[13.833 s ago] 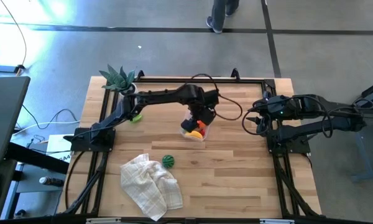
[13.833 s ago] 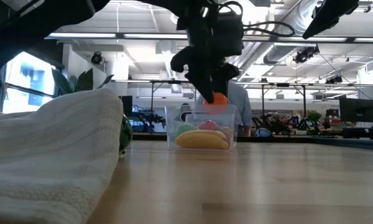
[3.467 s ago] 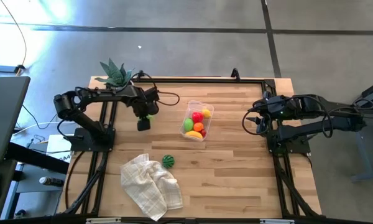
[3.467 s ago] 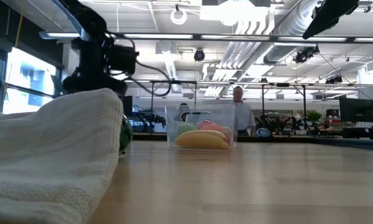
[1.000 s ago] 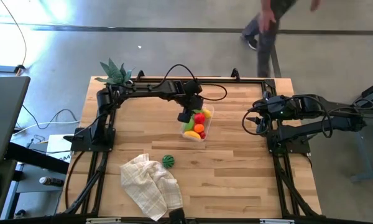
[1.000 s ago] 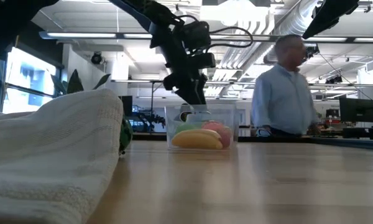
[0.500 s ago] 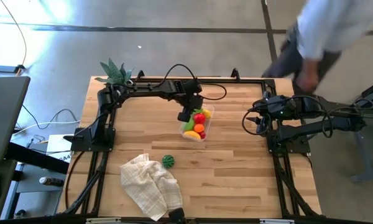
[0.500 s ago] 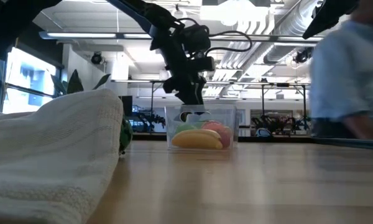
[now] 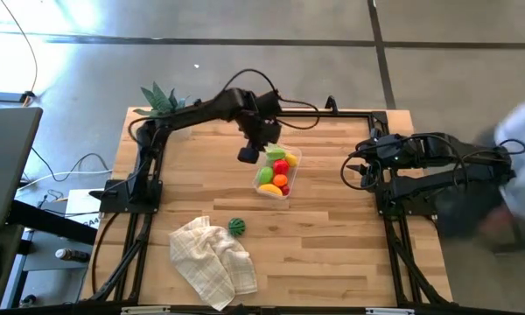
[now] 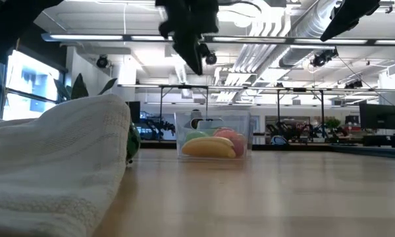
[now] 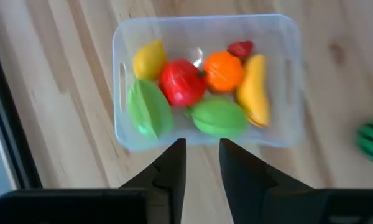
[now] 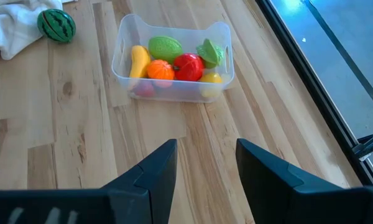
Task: Pick and placing Produce into tupperware
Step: Put the green watermelon into the transparent bin
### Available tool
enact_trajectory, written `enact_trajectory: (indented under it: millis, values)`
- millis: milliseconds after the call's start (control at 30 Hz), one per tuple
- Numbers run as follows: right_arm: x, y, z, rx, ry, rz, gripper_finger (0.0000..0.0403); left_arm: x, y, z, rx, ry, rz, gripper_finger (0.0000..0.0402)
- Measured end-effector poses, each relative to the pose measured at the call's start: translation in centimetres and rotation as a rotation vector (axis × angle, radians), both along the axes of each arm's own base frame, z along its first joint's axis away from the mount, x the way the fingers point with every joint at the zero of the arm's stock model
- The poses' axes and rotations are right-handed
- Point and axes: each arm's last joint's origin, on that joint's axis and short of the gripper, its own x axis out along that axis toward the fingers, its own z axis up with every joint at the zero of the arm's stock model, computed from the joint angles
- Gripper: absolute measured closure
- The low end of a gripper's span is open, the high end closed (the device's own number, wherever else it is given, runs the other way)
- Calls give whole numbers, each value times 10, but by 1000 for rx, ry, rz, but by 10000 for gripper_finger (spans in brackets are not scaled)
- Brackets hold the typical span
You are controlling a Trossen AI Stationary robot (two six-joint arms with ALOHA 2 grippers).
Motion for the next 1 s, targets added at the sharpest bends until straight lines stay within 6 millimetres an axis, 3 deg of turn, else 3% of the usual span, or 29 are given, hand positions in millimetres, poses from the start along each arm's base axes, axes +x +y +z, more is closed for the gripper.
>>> enact_trajectory:
  millis: [167,333,500,800,1000]
  values:
    - [0,0,0,0,0,0,246,-20,-10,37,-81,87,132,332]
    - [0,0,0,0,0,0,246,-26,-23,50,-123,111,291,340]
    - [0,0,0,0,0,0,246,-22,-50,58,-106,103,311,341]
    - [0,0,0,0,0,0,246,-9,-127,65,-5,101,221,342]
    - [0,0,0,0,0,0,246,-6,-200,65,11,100,76,342]
